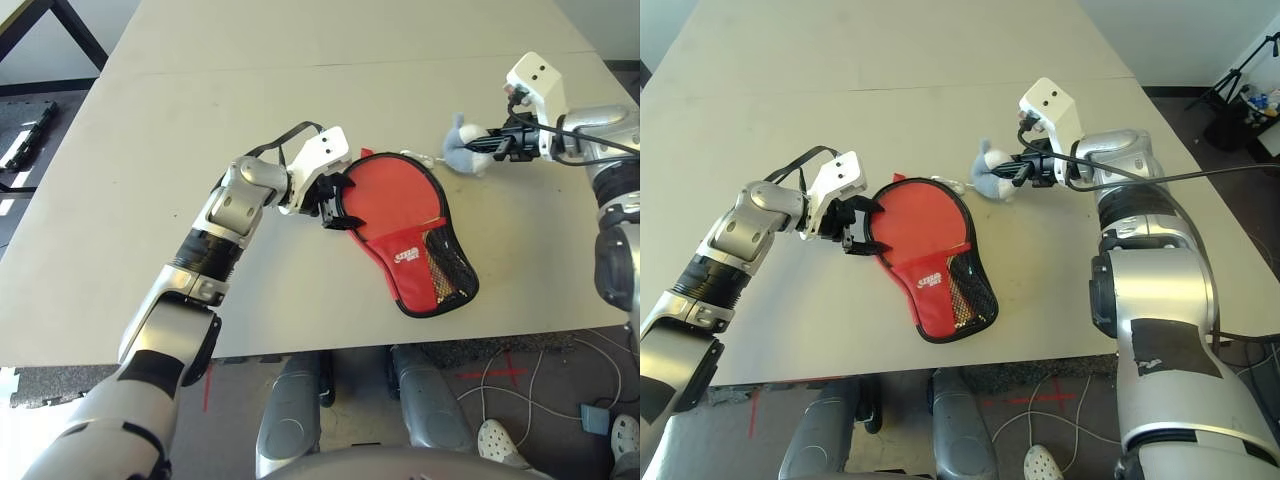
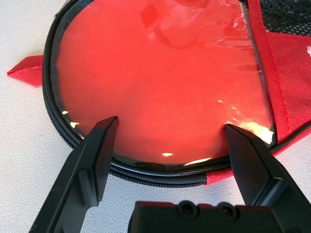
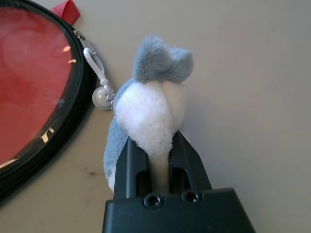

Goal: Store the ping-pong paddle in its case and zip it.

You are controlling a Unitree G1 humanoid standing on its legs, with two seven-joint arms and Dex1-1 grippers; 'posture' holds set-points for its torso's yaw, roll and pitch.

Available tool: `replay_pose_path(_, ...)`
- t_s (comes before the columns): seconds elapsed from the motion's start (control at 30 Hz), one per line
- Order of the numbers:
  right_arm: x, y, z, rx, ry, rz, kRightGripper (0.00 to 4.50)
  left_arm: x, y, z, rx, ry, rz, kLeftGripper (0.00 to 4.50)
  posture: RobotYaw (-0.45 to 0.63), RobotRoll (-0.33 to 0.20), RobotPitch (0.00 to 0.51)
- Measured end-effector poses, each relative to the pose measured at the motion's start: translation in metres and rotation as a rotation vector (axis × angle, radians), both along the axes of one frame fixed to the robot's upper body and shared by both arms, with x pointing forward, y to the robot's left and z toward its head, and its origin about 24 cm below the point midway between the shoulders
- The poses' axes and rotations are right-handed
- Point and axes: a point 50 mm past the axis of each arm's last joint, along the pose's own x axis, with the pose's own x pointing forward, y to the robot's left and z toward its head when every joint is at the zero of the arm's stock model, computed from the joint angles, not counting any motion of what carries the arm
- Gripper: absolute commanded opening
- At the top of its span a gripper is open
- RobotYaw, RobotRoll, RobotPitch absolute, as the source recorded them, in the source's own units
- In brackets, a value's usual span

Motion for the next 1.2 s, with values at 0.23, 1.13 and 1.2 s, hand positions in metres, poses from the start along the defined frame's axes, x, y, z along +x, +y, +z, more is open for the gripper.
replay_pose_path(0.23, -0.01, -0.019, 0.004, -0.046, 0.042, -0.007, 0.2, 0.0, -0.002, 0.0, 0.001, 0.001, -0.008, 4.5, -0.13, 0.0, 0.245)
replay_pose_path(1.13, -0.118, -0.023, -0.024, -0.086, 0.628, 0.435, 0.2, 0.002, -0.005, -0.003, -0.002, 0.009, -0.01, 4.5, -0.15, 0.0, 0.253)
replay_pose_path(1.2, -0.123, -0.021, -0.025, -0.082, 0.649, 0.454, 0.2, 0.002, -0.005, -0.003, -0.003, 0.009, -0.012, 4.5, -0.15, 0.0, 0.253)
